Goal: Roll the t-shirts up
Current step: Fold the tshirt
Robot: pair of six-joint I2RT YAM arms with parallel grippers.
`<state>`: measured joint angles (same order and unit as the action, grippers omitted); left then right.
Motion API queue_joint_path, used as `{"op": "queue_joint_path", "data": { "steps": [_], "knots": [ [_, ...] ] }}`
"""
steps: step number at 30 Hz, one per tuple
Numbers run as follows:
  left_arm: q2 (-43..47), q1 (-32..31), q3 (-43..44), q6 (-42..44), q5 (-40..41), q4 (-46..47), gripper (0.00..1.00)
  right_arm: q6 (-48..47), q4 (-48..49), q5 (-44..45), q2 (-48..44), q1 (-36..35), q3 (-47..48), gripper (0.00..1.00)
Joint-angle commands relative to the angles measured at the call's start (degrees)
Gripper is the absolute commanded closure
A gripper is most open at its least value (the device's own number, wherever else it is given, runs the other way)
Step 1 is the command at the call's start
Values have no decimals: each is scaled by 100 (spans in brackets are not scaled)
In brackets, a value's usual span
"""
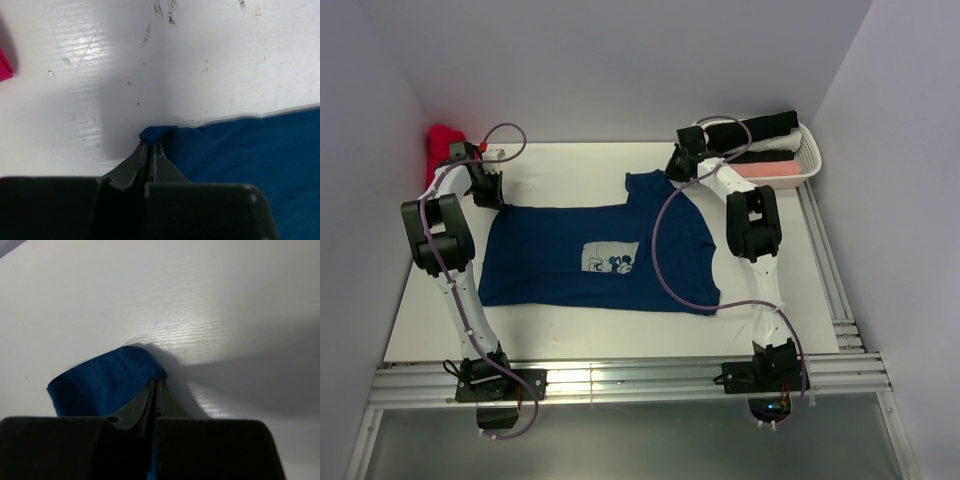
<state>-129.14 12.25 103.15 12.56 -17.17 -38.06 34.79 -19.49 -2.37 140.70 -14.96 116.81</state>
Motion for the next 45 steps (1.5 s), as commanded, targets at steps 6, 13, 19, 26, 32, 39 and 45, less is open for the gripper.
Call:
{"op": "queue_joint_path", "data": {
  "steps": [6, 13, 19, 26, 32, 39, 45],
  "knots": [
    [776, 49, -392, -131, -682, 563, 100, -191, 893, 228, -1308, -33, -914, 100],
    [900, 286, -296, -52, -1210, 388, 100, -218, 1061, 369, -2055, -51, -1862, 100],
    [1040, 480, -348, 247, -1499, -16, 100, -148, 1175, 650, -2898, -174, -2995, 100],
    [1268, 735, -401, 704, -1719, -491, 100, -25, 1184, 922, -3988, -288, -4034, 100],
    [1348, 814, -419, 1011, -1720, -755, 100, 151, 1061, 1116, -4718, -437, -4746, 100],
    [1330, 849, -515, 1415, -1720, -1063, 100, 388, 920, 1345, -5474, -569, -5668, 100],
    [1409, 911, -569, 1548, -1693, -1142, 100, 547, 859, 1415, -6107, -631, -6266, 100]
  ]
}}
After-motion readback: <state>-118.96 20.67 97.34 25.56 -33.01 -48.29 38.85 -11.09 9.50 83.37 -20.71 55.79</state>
